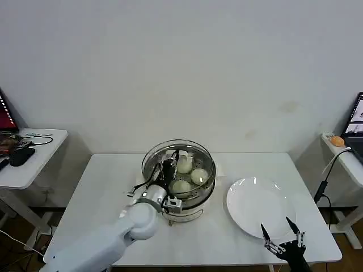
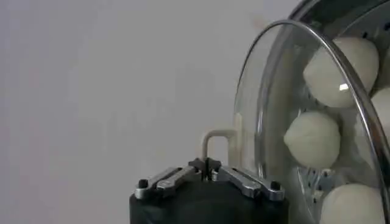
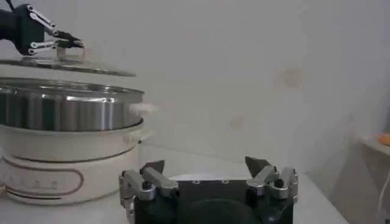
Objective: Take steamed baozi put them in steamer then cover it.
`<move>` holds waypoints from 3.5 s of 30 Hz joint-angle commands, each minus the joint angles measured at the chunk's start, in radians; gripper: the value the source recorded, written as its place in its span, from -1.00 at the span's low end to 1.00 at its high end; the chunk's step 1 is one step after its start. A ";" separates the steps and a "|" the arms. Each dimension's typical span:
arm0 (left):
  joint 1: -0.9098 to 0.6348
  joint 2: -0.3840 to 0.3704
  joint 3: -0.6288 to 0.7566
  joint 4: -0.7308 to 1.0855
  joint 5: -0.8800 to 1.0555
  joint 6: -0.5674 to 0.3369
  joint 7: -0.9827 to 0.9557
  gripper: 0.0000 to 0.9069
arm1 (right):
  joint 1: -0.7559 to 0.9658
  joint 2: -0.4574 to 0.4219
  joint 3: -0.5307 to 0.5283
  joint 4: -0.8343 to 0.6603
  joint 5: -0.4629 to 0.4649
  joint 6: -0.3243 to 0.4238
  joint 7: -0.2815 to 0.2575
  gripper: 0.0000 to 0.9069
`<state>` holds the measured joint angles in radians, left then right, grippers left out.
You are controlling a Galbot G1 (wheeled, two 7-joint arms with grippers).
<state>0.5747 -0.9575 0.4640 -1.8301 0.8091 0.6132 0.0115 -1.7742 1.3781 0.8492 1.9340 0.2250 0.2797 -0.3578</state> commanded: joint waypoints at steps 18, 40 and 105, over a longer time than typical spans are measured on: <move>0.031 -0.040 -0.006 0.009 0.071 0.003 0.033 -1.00 | -0.006 0.002 0.006 -0.011 -0.005 0.007 0.000 1.00; 0.037 -0.046 -0.012 0.030 0.071 0.002 0.035 -1.00 | -0.007 -0.002 0.010 -0.016 -0.006 0.013 0.000 1.00; 0.600 0.132 -0.840 -0.443 -1.411 -0.157 -0.162 1.00 | 0.016 -0.036 0.022 -0.023 0.037 0.013 -0.024 1.00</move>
<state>0.9651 -0.8103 -0.0162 -2.2019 0.2075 0.5780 -0.0464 -1.7660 1.3528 0.8701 1.9116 0.2338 0.2930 -0.3746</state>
